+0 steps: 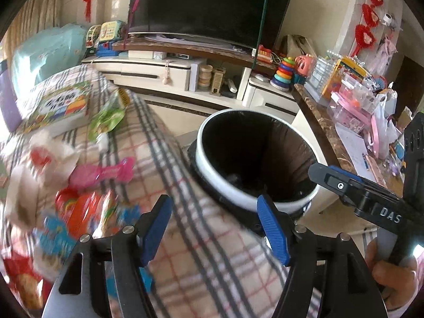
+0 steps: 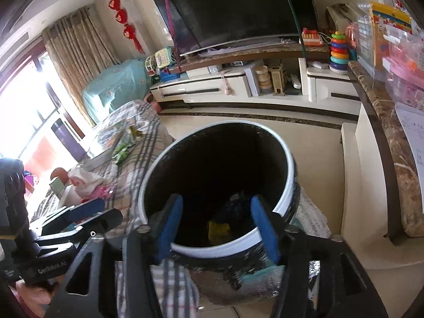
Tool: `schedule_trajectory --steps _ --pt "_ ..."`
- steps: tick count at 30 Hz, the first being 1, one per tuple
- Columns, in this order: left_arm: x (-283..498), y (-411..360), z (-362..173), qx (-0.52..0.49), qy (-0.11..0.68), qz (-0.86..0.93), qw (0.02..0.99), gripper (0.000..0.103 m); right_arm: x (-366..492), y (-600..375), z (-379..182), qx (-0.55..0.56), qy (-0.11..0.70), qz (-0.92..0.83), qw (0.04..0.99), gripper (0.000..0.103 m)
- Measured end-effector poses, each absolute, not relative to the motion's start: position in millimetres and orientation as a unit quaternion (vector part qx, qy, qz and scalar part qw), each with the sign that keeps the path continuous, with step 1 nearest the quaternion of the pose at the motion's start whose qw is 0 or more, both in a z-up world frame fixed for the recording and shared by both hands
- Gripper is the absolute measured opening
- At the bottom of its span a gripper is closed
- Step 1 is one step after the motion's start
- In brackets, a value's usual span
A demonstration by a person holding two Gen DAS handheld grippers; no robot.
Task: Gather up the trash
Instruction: 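Withdraw both tools from the bin back over the table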
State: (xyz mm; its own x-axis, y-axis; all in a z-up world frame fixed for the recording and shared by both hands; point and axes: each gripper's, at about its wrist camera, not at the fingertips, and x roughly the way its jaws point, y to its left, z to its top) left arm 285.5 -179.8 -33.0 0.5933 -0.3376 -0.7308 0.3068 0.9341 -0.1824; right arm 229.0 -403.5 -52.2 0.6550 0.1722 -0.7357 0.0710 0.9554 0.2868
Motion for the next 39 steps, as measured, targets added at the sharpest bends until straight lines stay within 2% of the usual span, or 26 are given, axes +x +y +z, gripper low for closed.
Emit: schedule_trajectory --steps 2,5,6,17,39 --pt "270 -171 -33 -0.024 0.411 -0.175 0.894 0.067 221 -395 -50 0.147 0.406 0.033 0.901 0.077" --pt "252 -159 -32 -0.027 0.410 -0.171 0.896 0.067 209 -382 -48 0.150 0.395 0.040 0.905 0.087" --pt "244 -154 -32 -0.026 0.408 -0.168 0.897 0.067 205 -378 -48 0.149 0.393 0.042 0.906 0.088" --pt "184 -109 -21 -0.056 0.398 -0.135 0.905 0.067 176 -331 -64 0.149 0.402 0.079 0.900 0.088" --pt "119 -38 -6 -0.099 0.393 -0.072 0.911 0.067 156 -252 -76 0.115 0.412 0.155 0.890 0.088"
